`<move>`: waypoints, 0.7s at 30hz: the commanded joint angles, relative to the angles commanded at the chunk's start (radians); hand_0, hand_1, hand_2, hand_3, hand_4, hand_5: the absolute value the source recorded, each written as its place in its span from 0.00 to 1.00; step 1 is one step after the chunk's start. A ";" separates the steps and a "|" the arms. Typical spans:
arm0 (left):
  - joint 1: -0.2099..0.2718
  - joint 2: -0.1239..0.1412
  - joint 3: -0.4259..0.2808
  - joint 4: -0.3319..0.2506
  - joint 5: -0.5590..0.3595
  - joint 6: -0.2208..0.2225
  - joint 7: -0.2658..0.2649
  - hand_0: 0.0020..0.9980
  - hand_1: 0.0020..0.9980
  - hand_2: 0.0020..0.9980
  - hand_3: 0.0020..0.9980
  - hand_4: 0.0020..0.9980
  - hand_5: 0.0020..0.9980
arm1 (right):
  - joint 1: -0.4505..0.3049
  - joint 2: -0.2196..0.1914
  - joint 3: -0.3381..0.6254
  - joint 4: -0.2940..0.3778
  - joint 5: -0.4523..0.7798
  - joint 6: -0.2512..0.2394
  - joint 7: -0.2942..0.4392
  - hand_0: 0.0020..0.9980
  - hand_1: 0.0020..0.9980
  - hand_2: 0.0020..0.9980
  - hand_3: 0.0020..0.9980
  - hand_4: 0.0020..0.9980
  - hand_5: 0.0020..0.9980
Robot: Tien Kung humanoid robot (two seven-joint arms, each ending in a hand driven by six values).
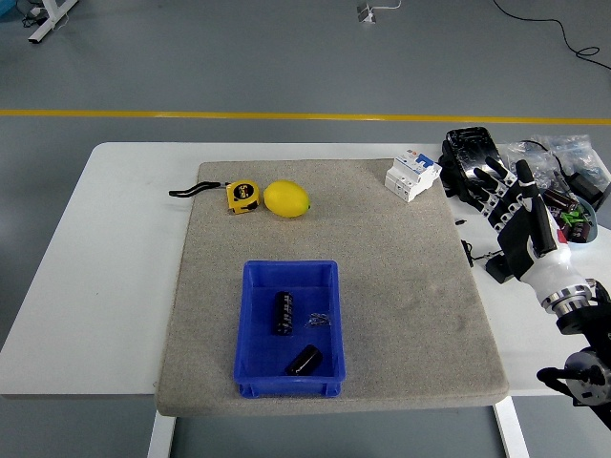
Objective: Pick up the battery,place it into the box
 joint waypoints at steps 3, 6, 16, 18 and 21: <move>0.010 0.001 0.004 0.001 -0.002 0.007 0.000 0.75 0.77 0.78 0.68 0.72 0.67 | -0.044 0.021 0.042 0.011 -0.044 0.000 -0.003 0.91 0.87 0.91 0.94 1.00 0.98; 0.023 0.002 0.022 0.003 -0.025 0.025 -0.005 0.76 0.77 0.78 0.68 0.72 0.67 | -0.092 0.044 0.089 0.023 -0.092 0.006 -0.007 0.91 0.87 0.90 0.94 1.00 0.98; 0.052 -0.003 0.064 0.007 -0.089 0.071 -0.036 0.76 0.77 0.78 0.68 0.72 0.67 | -0.175 0.085 0.204 0.037 -0.181 0.019 -0.027 0.92 0.87 0.89 0.94 1.00 0.98; 0.052 -0.002 0.061 0.007 -0.083 0.068 -0.038 0.76 0.77 0.78 0.68 0.72 0.67 | -0.179 0.087 0.220 0.039 -0.197 0.022 -0.036 0.91 0.86 0.88 0.93 1.00 0.98; 0.052 -0.003 0.056 0.007 -0.073 0.063 -0.039 0.76 0.77 0.78 0.68 0.72 0.67 | -0.181 0.087 0.233 0.041 -0.207 0.025 -0.042 0.91 0.86 0.88 0.93 1.00 0.98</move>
